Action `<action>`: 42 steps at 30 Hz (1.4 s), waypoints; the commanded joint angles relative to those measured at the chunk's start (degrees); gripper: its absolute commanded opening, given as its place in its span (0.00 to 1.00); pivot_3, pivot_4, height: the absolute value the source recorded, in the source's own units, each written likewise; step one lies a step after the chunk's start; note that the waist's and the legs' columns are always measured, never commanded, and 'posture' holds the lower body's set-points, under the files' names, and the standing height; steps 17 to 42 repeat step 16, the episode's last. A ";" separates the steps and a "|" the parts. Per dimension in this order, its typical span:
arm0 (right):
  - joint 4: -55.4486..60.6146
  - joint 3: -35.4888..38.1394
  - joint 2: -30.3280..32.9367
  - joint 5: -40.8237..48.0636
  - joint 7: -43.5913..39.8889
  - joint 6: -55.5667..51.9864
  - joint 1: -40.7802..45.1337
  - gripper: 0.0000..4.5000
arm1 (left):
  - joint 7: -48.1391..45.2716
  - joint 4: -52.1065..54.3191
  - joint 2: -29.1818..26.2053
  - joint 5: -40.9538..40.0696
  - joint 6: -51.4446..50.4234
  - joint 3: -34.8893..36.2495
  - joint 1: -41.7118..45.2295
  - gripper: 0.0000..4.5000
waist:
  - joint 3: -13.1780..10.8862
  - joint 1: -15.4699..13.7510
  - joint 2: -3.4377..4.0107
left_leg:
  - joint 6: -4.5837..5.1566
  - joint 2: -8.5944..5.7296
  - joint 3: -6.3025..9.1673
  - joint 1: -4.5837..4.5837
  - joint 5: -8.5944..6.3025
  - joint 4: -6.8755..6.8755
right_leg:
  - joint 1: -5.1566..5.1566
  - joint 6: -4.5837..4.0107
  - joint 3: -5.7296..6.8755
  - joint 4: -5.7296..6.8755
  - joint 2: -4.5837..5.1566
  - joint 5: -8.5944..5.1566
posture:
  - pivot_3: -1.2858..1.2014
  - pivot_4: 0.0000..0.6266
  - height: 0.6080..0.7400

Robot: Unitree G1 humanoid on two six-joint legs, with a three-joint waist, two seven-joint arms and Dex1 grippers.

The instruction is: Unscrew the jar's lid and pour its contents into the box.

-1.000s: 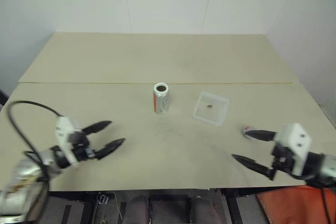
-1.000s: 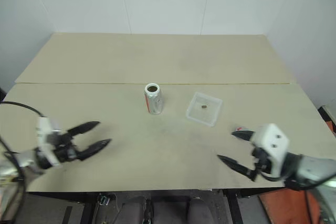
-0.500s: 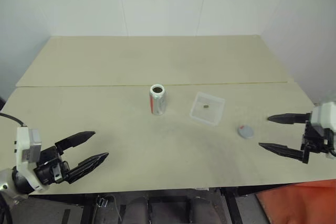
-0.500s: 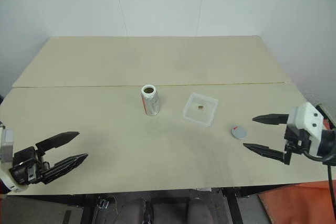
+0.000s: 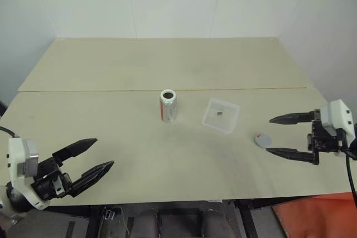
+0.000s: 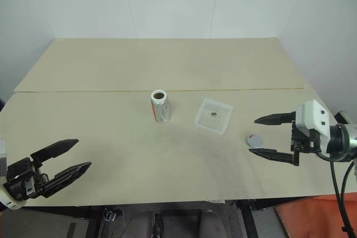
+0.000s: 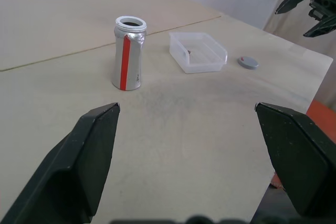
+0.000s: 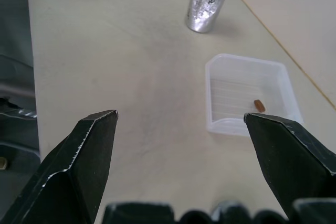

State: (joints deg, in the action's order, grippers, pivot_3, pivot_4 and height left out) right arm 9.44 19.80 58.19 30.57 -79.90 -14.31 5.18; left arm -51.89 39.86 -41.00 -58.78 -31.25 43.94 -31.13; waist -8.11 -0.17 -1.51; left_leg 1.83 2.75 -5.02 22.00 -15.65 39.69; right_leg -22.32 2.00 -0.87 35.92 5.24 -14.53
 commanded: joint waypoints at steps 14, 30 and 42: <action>-9.12 -8.88 -0.93 -1.92 -3.90 3.97 12.64 1.00 | 2.12 5.25 5.83 2.89 4.78 -0.62 -4.34 0.99 | -0.02 0.17 0.00 | -0.02 0.02 -0.03 0.02 -0.01 -0.02 | -0.04 -0.16 0.01 0.00 0.00 -0.09 | 0.52 0.24 1.00; -10.08 -9.17 -1.34 -2.78 -3.70 4.97 13.05 1.00 | 2.15 5.13 5.37 3.69 5.05 -1.28 -3.82 0.99 | -0.02 0.13 0.00 | -0.02 0.02 -0.03 0.02 -0.01 -0.02 | -0.04 -0.16 0.01 0.00 0.00 -0.09 | 0.52 0.24 1.00; -10.08 -9.17 -1.34 -2.78 -3.70 4.97 13.05 1.00 | 2.15 5.13 5.37 3.69 5.05 -1.28 -3.82 0.99 | -0.02 0.13 0.00 | -0.02 0.02 -0.03 0.02 -0.01 -0.02 | -0.04 -0.16 0.01 0.00 0.00 -0.09 | 0.52 0.24 1.00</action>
